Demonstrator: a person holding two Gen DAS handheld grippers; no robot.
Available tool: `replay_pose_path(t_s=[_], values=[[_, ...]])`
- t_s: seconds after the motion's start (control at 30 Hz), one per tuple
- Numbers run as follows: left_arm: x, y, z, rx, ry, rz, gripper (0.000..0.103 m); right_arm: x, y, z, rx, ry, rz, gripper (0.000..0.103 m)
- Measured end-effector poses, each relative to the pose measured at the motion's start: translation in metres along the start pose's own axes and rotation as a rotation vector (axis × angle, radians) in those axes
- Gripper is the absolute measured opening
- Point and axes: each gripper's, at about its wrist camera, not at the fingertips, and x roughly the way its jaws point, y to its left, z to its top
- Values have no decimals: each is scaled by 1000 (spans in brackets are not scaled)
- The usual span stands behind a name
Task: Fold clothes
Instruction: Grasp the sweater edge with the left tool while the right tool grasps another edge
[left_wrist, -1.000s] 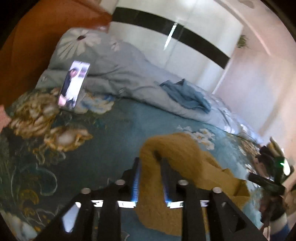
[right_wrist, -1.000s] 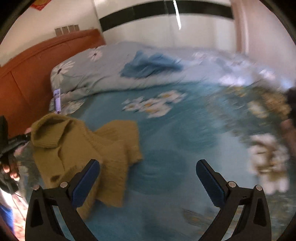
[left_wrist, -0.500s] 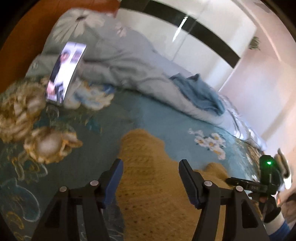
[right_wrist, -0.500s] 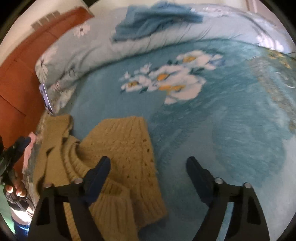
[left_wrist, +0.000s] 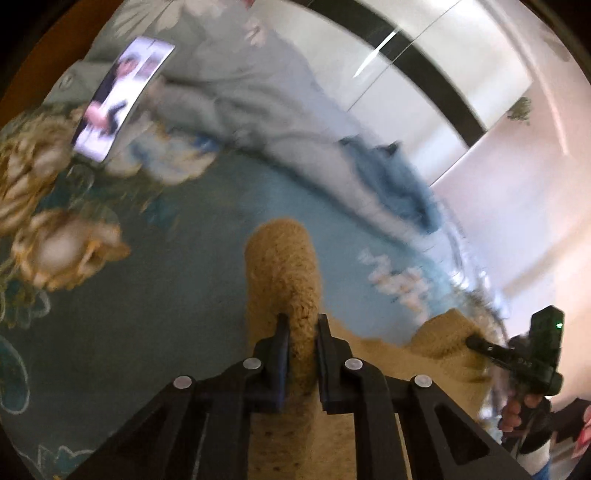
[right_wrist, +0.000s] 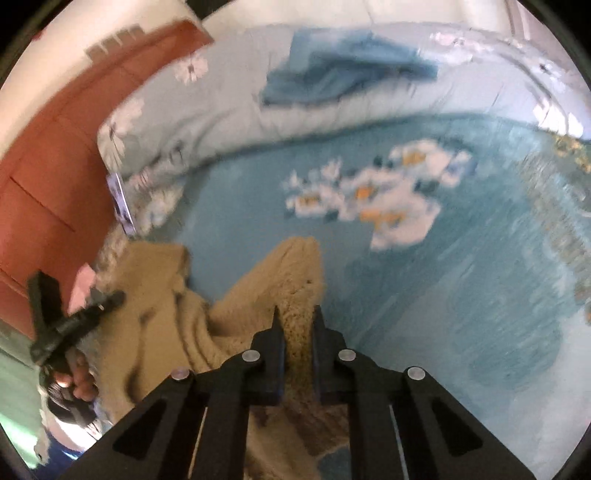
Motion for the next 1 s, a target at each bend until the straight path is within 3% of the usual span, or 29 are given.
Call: replay_pose_path(t_s=[0.13,0.27,0.37,0.43,0.6,0.7,0.8,0.9,0.97,1.0], values=[[-32,-47,35,38,-134,-151,12,-40,-3,24,1,-96,-8,10],[-61,-78,49,79,-218,-296,12,-117,-13,55,18,-270,-56,10],[-63,-75,30,102,-230,-304,12,-173,-25,61,22,-392,-98,10],[-49,-61,10,70,-182,-278,12,-193,-39,51,39,-428,-133,10],[-9,7,-52,-92,-16,-122,11,-160,-102,-7,130,-299,-210,10],[-17,28,-61,-144,1,-65,9,-123,-145,-46,242,-203,-221,10],[-21,8,-49,-36,25,-26,13,-108,-169,-70,307,-171,-205,10],[1,-33,-30,75,70,-40,14,-114,-174,-74,307,-177,-192,10],[27,-64,-18,136,112,-64,31,-116,-172,-71,294,-183,-195,10],[42,-81,-13,170,137,-67,35,-116,-171,-69,295,-187,-190,10]])
